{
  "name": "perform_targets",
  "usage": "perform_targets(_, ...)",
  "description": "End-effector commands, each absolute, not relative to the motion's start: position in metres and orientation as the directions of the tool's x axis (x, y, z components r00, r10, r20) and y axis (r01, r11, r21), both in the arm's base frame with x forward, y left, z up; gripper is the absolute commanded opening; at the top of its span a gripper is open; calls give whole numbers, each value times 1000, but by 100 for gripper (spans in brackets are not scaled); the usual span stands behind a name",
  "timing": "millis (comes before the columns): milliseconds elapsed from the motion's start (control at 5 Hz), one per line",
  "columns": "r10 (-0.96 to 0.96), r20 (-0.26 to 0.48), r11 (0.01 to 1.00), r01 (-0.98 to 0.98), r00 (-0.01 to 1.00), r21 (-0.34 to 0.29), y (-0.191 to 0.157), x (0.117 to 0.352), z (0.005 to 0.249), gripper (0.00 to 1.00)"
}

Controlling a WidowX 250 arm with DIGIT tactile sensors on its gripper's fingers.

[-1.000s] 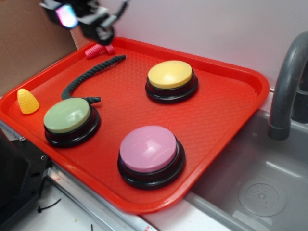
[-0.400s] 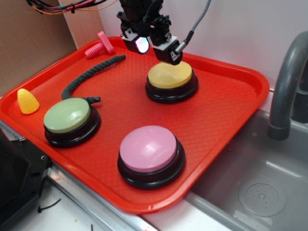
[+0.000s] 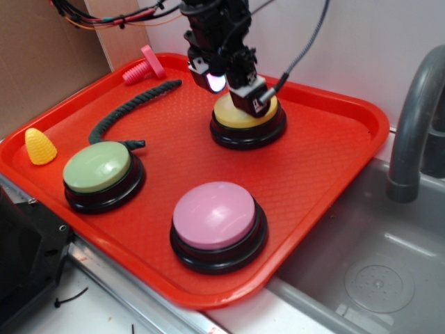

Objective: Push the yellow button.

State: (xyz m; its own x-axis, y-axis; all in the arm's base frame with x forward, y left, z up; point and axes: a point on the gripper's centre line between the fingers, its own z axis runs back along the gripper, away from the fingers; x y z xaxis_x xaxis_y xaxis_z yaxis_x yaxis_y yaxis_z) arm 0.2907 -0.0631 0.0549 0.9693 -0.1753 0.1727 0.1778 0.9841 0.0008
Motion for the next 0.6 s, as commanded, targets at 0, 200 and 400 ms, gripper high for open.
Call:
perform_targets(0,-227,182,974,223,957,44,-75,299,63,100)
perform_targets(200,-219,170,976,216,961,39,-78,293,84,100)
perform_targets(400,-162,117,986,164,980,-7,-76,287,125,100)
